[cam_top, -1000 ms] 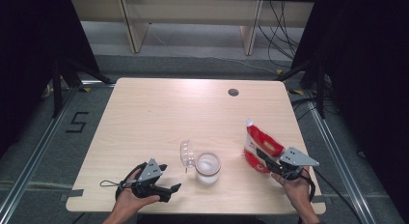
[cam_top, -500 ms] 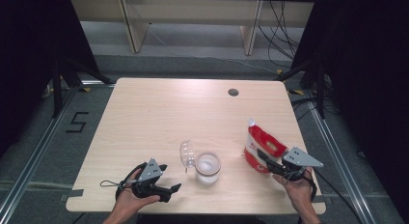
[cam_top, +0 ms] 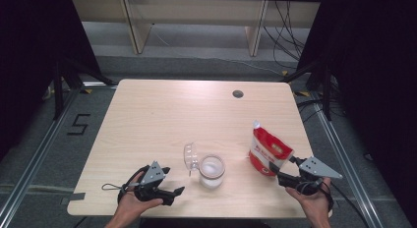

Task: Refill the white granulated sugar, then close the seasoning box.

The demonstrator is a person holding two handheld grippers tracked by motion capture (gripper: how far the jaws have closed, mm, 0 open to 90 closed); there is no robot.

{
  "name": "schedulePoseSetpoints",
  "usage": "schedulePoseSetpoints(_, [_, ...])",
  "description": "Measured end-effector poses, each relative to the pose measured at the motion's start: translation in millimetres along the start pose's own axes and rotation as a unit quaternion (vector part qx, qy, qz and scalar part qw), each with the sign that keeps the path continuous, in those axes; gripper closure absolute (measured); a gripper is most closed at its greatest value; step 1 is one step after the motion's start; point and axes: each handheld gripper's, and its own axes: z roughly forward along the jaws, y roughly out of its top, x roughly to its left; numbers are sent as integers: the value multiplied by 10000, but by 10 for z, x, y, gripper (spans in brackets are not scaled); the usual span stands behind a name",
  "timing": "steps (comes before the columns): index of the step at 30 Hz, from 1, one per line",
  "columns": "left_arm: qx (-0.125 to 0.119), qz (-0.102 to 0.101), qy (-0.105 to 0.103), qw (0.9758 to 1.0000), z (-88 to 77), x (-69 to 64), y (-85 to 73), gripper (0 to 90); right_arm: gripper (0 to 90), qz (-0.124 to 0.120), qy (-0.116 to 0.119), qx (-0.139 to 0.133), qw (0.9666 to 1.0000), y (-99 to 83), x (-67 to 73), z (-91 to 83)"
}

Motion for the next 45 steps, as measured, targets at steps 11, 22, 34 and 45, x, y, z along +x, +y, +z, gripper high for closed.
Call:
schedulePoseSetpoints(11, [44, -8, 39, 10000, -2, 5, 5, 166, 320, 155, 14, 217, 9996, -64, 86, -155])
schedulePoseSetpoints(22, [-20, -56, 17, 10000, -1, 6, 17, 166, 308, 63, 80, 379, 9992, -116, 116, -179])
schedulePoseSetpoints(34, [-57, -171, 1, 9998, -5, 19, 41, 166, 297, -1, 123, 739, 9972, -183, 182, -229])
schedulePoseSetpoints(45, [-26, -112, 59, 9999, -21, 15, 68, 165, 284, 88, 105, 850, 9963, -211, 218, -253])
